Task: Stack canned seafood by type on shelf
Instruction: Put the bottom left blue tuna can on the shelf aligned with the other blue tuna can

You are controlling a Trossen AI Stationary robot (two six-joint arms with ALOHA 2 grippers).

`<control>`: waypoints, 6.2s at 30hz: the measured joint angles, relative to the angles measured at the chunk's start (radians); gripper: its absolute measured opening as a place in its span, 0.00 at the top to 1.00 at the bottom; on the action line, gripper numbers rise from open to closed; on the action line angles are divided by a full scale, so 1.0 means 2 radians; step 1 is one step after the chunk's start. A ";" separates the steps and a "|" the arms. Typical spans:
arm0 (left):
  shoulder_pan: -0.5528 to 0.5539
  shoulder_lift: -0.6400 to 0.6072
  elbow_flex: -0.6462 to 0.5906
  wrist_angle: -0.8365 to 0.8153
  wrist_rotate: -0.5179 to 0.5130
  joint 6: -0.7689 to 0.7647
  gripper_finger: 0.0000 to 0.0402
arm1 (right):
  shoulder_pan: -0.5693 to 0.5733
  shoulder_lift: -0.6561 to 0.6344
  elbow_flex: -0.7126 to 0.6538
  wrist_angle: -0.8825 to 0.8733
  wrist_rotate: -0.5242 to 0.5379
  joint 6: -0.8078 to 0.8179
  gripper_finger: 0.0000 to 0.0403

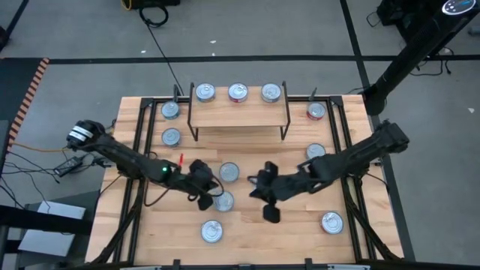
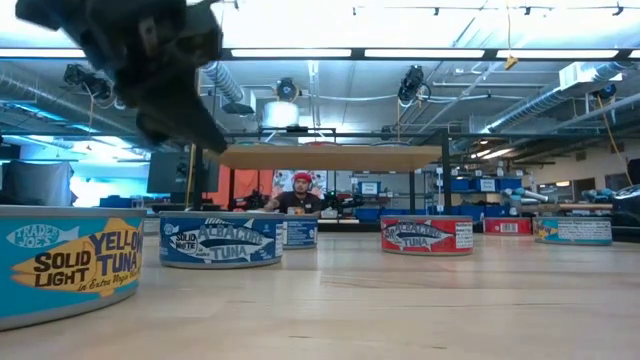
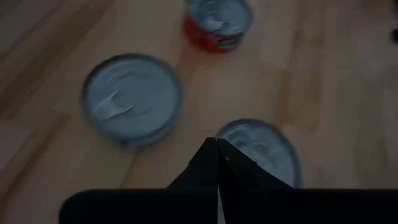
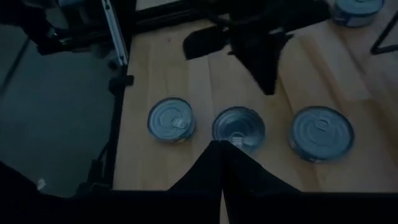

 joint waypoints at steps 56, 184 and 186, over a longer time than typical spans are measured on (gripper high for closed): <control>-0.012 0.142 -0.113 0.332 0.011 -0.014 1.00 | -0.078 0.216 0.001 0.212 -0.055 -0.072 0.98; -0.011 0.142 -0.093 0.369 -0.013 -0.012 1.00 | -0.061 0.202 0.000 0.116 -0.062 -0.156 0.59; -0.011 0.142 -0.093 0.369 -0.014 -0.012 1.00 | -0.061 0.202 0.001 0.117 -0.062 -0.156 0.59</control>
